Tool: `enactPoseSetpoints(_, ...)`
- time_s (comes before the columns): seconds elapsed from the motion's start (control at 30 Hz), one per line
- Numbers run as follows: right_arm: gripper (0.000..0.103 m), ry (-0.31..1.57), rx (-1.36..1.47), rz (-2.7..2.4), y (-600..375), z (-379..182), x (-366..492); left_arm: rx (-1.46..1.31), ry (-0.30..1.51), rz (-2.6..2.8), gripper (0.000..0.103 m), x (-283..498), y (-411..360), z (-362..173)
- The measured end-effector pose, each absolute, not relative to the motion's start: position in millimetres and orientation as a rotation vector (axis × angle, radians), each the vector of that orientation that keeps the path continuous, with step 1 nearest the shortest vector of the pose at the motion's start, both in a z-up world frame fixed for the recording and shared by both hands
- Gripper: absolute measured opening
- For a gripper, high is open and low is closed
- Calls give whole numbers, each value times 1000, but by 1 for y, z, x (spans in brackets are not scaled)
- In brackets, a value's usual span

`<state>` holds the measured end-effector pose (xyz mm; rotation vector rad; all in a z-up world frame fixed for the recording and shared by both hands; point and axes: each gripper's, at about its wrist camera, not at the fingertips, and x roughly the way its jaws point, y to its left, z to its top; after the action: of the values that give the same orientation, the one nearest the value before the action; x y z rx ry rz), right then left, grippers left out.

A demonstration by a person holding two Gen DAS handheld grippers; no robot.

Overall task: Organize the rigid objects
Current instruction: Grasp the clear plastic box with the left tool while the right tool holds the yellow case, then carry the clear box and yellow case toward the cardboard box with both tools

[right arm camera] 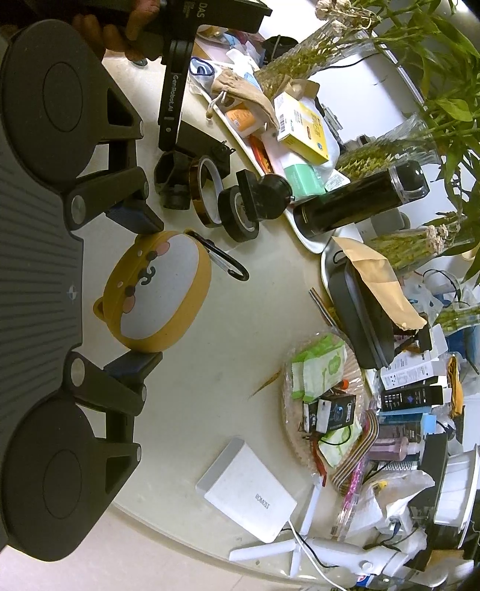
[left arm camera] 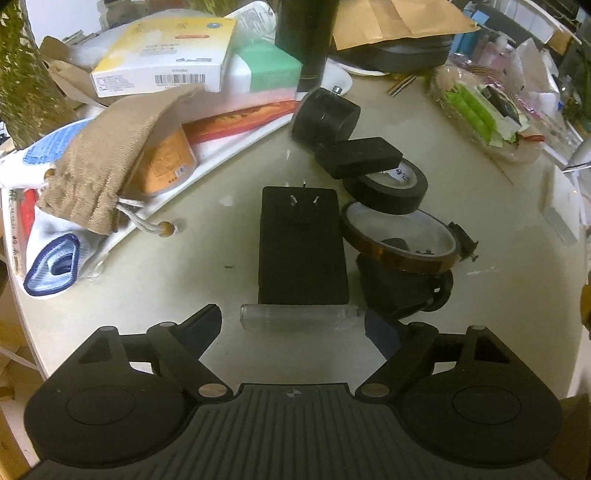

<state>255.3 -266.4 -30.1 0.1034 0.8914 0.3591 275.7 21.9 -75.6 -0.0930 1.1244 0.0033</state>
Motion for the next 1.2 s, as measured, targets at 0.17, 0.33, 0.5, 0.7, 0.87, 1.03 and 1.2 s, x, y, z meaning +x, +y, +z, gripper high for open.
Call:
enactPoseSetpoints(0.17,70,891,98,365,-264,-30,255,-105,1145,-6,68,278,22,-78)
enactPoseSetpoints(0.33,70,891,97,366,-264,-30,255,-100,1119,0,68,272,23,-71)
enactPoseSetpoints(0.5,70,892,97,374,-264,-31,255,-111,1088,-9,68,265,25,-60)
enactPoseSetpoints(0.7,70,895,101,381,-262,-31,256,-131,1049,-20,68,252,28,-49)
enactPoseSetpoints(0.87,70,896,107,391,-261,-28,257,-129,1009,-37,68,241,26,-36)
enactPoseSetpoints(1.03,70,884,116,420,-256,-15,253,-120,978,-58,68,228,21,-23)
enactPoseSetpoints(1.2,70,873,101,453,-251,-1,240,-114,957,-82,68,212,17,-12)
